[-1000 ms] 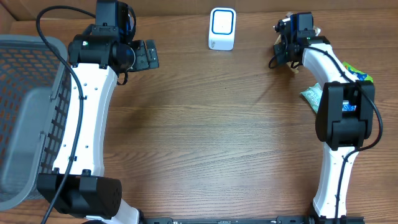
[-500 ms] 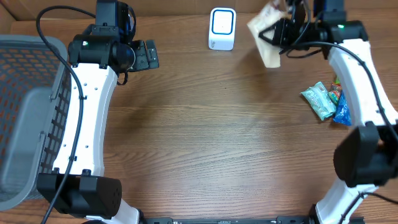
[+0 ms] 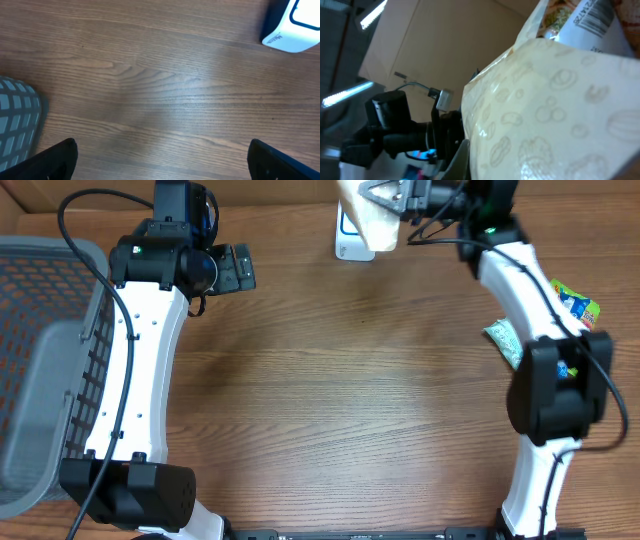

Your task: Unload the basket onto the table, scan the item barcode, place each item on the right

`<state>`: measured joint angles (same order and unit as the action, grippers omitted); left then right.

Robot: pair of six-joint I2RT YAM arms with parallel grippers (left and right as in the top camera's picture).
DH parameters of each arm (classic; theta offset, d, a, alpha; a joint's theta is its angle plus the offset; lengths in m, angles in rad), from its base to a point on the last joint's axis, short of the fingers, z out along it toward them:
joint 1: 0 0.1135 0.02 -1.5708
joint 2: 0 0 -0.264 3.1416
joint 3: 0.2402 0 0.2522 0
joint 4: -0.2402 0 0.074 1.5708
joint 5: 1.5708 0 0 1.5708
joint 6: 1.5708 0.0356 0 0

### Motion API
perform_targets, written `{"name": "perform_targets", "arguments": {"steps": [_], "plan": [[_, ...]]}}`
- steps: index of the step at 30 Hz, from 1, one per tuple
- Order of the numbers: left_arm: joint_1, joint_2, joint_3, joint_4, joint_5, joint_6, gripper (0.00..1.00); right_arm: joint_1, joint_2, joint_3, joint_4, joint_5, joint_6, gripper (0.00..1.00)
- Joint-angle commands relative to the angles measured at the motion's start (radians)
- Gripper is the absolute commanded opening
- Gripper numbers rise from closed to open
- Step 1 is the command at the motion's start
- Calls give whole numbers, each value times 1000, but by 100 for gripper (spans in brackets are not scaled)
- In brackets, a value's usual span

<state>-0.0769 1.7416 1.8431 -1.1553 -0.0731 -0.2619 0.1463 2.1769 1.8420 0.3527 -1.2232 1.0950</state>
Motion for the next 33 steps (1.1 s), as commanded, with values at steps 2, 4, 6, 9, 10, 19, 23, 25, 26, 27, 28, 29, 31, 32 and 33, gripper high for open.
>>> {"name": "perform_targets", "arguments": {"steps": [2,4,6,9,10,19,23,25,26,27,28,29,31,32,33], "plan": [[-3,5,24,1,-8,4,100,2,145,10,282,69,593,4],[-2,5,24,1,-8,4,100,2,190,11,336,122,671,4],[-2,5,24,1,-8,4,100,2,225,11,367,164,706,3],[-2,5,24,1,-8,4,100,1,264,11,370,203,716,4],[-2,5,24,1,-8,4,100,0,277,11,372,211,721,3],[-2,5,24,1,-8,4,100,5,320,11,430,244,782,3],[-2,5,24,1,-8,4,100,10,320,11,510,292,824,3],[-2,5,24,1,-8,4,100,16,320,11,515,319,823,3],[-2,5,24,1,-8,4,100,19,320,11,522,335,816,3],[-2,5,24,1,-8,4,100,24,320,11,534,357,808,3],[-2,5,24,1,-8,4,100,31,320,11,542,377,808,3],[-2,5,24,1,-8,4,100,38,320,11,550,398,807,3],[-2,5,24,1,-8,4,100,54,320,11,559,438,801,3],[-2,5,24,1,-8,4,100,69,320,11,558,476,780,3],[-2,5,24,1,-8,4,100,76,320,11,553,494,771,4]]}}
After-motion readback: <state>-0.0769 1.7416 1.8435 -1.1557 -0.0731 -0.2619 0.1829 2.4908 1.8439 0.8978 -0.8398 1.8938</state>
